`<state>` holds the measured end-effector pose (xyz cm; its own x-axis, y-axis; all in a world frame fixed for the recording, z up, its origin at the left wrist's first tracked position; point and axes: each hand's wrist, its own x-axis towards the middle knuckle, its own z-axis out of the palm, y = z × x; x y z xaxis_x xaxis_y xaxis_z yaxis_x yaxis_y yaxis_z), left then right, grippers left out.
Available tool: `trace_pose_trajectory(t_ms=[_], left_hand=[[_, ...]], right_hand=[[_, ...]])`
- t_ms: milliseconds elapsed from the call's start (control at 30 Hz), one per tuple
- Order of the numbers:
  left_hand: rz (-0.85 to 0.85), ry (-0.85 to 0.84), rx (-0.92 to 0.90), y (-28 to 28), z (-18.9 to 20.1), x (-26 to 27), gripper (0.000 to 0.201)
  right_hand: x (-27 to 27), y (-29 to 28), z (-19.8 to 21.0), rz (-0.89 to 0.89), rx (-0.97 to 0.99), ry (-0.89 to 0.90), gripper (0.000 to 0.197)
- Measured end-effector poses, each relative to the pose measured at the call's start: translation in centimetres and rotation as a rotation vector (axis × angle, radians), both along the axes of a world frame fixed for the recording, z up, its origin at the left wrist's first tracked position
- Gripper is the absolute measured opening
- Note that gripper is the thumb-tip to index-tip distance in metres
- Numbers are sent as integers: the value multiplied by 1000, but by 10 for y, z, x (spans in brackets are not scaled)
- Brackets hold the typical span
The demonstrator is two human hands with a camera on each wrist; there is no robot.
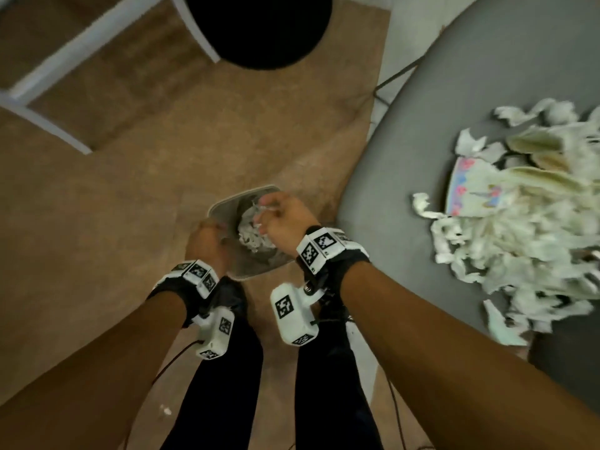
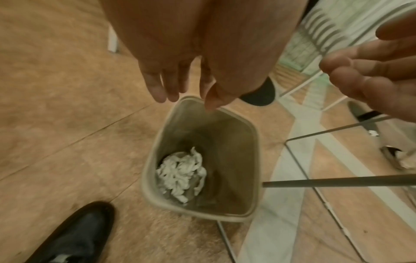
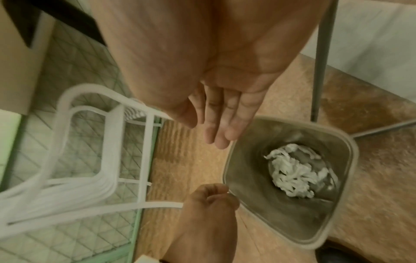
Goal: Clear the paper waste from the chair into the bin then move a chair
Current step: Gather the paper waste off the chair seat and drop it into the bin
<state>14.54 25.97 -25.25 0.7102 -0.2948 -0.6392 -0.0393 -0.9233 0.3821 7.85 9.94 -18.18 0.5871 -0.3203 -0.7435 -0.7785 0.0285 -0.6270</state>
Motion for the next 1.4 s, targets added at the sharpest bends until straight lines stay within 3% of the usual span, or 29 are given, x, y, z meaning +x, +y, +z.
trace_pose_trajectory(t_ms=[133, 267, 400, 467, 600, 700, 833, 933, 1033, 1133, 1233, 1400], left_hand=[[-137, -101, -152, -86, 73, -10, 21], [-281, -87, -379, -185, 122, -40, 18], [-529, -56, -505, -273, 150, -97, 24], [-680, -77, -509, -305, 154, -127, 34], [-877, -139, -311, -347, 147, -164, 81], [-863, -120, -133, -356, 132, -169, 87], [-744, -143, -259, -353, 126, -167, 70], [-750, -150, -300, -348, 126, -167, 59], [-770, -158, -347, -342, 122, -165, 54], [-786, -148, -384, -331, 122, -161, 55], [-786, -138, -412, -321, 126, -157, 51], [-701, -137, -490, -311, 135, -149, 47]], right_hand=[[-35, -65, 68, -95, -37, -48, 17], [-90, -130, 104, -201, -157, -83, 22], [-154, -188, 132, -253, -285, -64, 28], [-187, -212, 134, -273, -344, -42, 30], [-244, -246, 129, -341, -360, -3, 24], [-277, -261, 126, -345, -355, 16, 26], [-289, -274, 127, -351, -392, -2, 23], [-282, -283, 124, -313, -593, -25, 21], [-261, -293, 120, -220, -821, -65, 36], [-237, -305, 114, -89, -973, 77, 48], [-225, -311, 104, -31, -1015, 222, 30], [-221, -301, 109, -80, -1059, 177, 22]])
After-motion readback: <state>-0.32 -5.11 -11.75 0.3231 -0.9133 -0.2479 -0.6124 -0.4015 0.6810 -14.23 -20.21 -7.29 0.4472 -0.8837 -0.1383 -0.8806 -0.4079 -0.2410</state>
